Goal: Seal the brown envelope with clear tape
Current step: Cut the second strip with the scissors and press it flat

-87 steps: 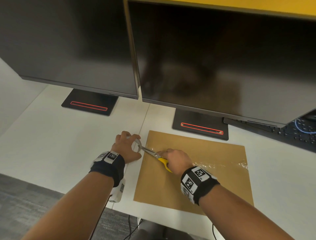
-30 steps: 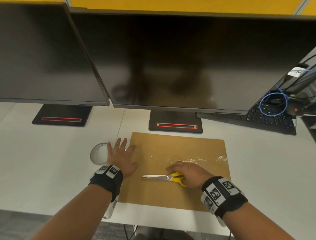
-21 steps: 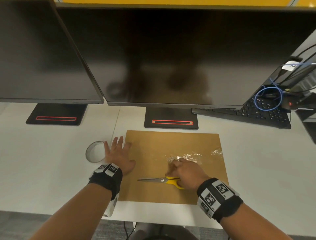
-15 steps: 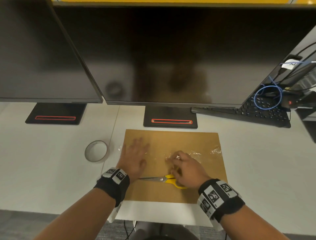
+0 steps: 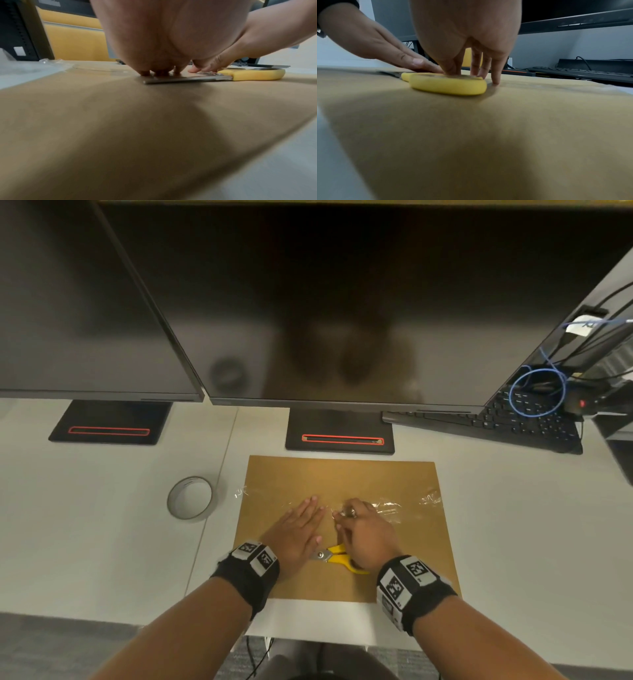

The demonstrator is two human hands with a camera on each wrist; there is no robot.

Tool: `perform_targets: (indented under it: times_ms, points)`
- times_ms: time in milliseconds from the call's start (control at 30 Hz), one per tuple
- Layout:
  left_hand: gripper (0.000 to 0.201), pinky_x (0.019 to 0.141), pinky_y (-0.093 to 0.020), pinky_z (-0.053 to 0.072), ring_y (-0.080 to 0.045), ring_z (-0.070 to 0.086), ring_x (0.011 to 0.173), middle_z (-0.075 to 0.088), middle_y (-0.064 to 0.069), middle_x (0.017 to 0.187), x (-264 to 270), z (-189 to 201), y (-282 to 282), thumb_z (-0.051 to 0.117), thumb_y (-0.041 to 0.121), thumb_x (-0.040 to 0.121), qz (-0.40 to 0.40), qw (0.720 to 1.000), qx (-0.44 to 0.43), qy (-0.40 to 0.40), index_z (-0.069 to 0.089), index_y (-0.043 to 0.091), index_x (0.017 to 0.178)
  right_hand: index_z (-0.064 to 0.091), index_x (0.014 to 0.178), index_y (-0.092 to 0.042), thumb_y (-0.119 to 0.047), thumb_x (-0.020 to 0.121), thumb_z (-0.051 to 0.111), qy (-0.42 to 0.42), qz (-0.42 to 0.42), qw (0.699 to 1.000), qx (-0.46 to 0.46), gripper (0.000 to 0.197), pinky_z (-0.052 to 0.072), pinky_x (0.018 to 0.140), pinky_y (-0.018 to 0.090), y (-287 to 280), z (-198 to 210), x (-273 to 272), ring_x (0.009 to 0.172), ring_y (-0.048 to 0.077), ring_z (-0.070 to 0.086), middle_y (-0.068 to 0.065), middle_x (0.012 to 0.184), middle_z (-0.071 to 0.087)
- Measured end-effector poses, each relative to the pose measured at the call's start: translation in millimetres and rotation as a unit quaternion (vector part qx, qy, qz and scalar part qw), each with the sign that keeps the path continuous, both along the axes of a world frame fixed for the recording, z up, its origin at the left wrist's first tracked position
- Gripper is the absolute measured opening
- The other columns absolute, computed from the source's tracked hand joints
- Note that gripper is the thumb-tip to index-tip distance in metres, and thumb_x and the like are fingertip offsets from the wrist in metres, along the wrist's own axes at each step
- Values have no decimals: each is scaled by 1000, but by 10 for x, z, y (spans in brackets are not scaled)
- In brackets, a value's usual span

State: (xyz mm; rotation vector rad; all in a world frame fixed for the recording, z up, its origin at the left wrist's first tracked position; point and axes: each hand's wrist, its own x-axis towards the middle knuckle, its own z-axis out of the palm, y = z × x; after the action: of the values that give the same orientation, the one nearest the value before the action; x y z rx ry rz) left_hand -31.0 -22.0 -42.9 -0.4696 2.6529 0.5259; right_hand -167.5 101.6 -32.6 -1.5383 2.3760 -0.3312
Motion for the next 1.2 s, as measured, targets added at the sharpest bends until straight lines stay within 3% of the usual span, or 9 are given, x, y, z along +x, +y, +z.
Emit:
perform_targets:
  times_ms: [100,200,267,333,467,700,833,1000,1200]
  points:
    - [82,115,-26,-4,-19,-10,147,-15,-6,159,14,-38,11,-9,55,80,74,997,-27,-3,-6,14,152,74,93,-25,-23,76,68,11,-15,1000,-5,18,53,53,27,13,-10,25,83,22,65,2,94,63]
    - [66,120,-35,10,-22,-8,148,-16,-8,159,51,-28,-88,16,45,100,186,980,-56,-29,-11,12,151,74,95,-23,-22,78,66,18,-16,1000,1,18,55,58,30,7,11,37,83,23,66,4,97,65]
    - [68,120,-36,10,-24,-6,148,-16,-10,159,85,-1,-149,19,44,101,232,970,-60,-40,-13,9,150,73,99,-20,-21,82,62,13,-20,1000,7,21,56,66,34,-9,26,31,91,25,65,6,103,64]
    - [72,120,-37,5,-25,-7,148,-16,-11,158,122,7,-179,12,51,98,247,964,-81,-52,-14,7,149,72,104,-19,-21,85,59,9,-21,1000,15,23,56,71,35,-16,43,32,99,26,62,7,108,63]
    - [79,120,-40,3,-25,-9,147,-16,-12,159,146,-36,-225,18,56,97,253,961,-89,-63,-15,6,149,65,117,-20,-23,89,51,-3,-11,999,38,31,54,80,37,-10,43,33,114,25,54,6,120,57]
    - [81,119,-42,5,-27,-6,148,-11,-11,159,133,-42,-219,24,57,96,263,960,-88,-33,-8,7,151,72,99,-18,-22,83,61,-8,-33,999,17,20,57,64,35,-5,16,32,93,28,63,8,101,63]
    - [80,118,-42,7,-28,-3,148,-7,-10,160,121,-30,-237,32,56,95,274,958,-86,-13,1,8,151,65,117,-19,-27,92,48,-20,-16,999,32,31,52,84,34,1,57,24,110,24,54,7,119,55]
    - [78,114,-45,26,-32,15,141,19,-7,153,27,36,-350,56,50,82,350,935,-50,25,26,13,143,66,114,-21,-29,94,45,-35,-25,999,11,30,49,85,29,20,50,-5,104,22,55,4,115,55]
    - [55,104,-42,38,-29,47,120,36,-5,141,-23,229,-475,55,33,86,409,908,7,88,38,18,136,72,102,-19,-24,89,56,-34,-32,998,-31,21,53,73,30,40,-21,-21,87,26,63,7,98,62]
